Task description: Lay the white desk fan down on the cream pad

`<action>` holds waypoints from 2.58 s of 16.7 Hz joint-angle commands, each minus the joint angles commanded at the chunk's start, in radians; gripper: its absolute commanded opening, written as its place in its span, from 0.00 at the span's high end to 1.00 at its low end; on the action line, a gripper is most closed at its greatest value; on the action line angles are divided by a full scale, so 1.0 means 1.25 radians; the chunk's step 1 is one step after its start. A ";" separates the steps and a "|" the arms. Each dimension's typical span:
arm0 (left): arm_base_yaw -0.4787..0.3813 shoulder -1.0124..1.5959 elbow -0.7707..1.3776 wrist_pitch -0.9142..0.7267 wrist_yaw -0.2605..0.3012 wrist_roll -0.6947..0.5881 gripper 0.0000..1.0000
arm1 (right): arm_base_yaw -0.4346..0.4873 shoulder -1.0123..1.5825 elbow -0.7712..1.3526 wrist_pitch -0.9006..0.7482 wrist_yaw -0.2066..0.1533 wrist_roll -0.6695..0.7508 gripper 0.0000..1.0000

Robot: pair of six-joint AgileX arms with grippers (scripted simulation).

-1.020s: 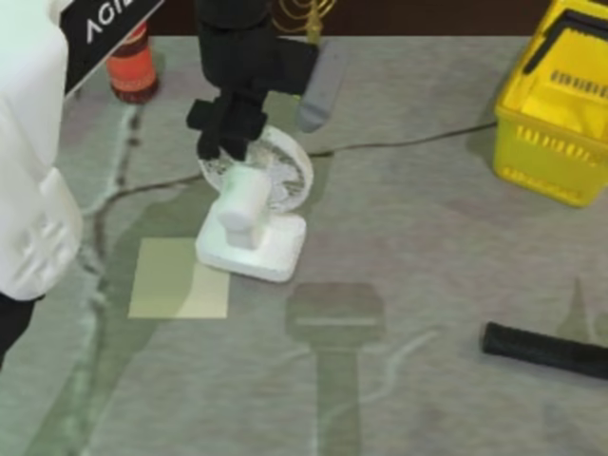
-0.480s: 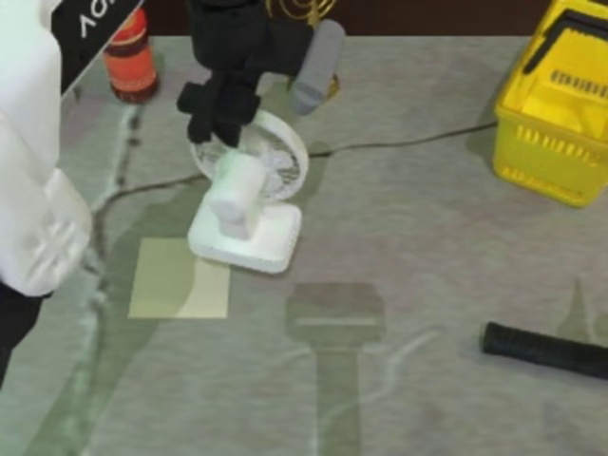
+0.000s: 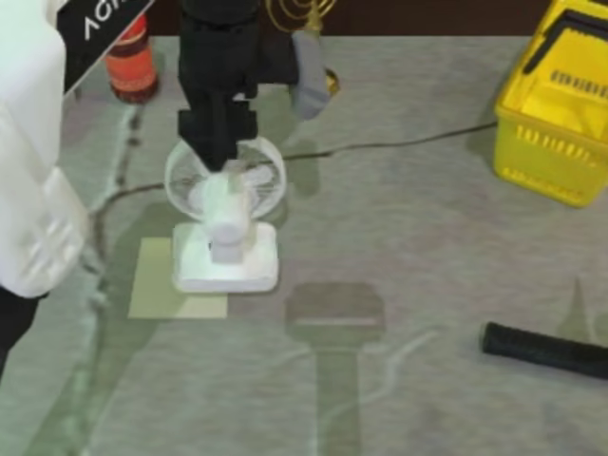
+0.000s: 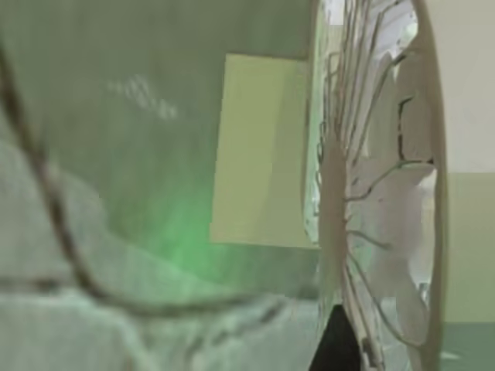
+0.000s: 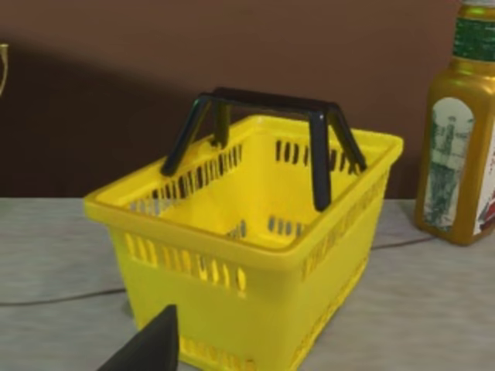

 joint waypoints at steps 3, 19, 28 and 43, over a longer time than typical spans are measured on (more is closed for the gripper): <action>0.008 -0.025 -0.046 -0.011 -0.016 -0.250 1.00 | 0.000 0.000 0.000 0.000 0.000 0.000 0.00; 0.061 -0.281 -0.394 0.179 0.020 -1.987 1.00 | 0.000 0.000 0.000 0.000 0.000 0.000 0.00; 0.084 -0.345 -0.542 0.279 0.075 -2.371 1.00 | 0.000 0.000 0.000 0.000 0.000 0.000 0.00; 0.089 -0.342 -0.648 0.388 0.075 -2.366 1.00 | 0.000 0.000 0.000 0.000 0.000 0.000 0.00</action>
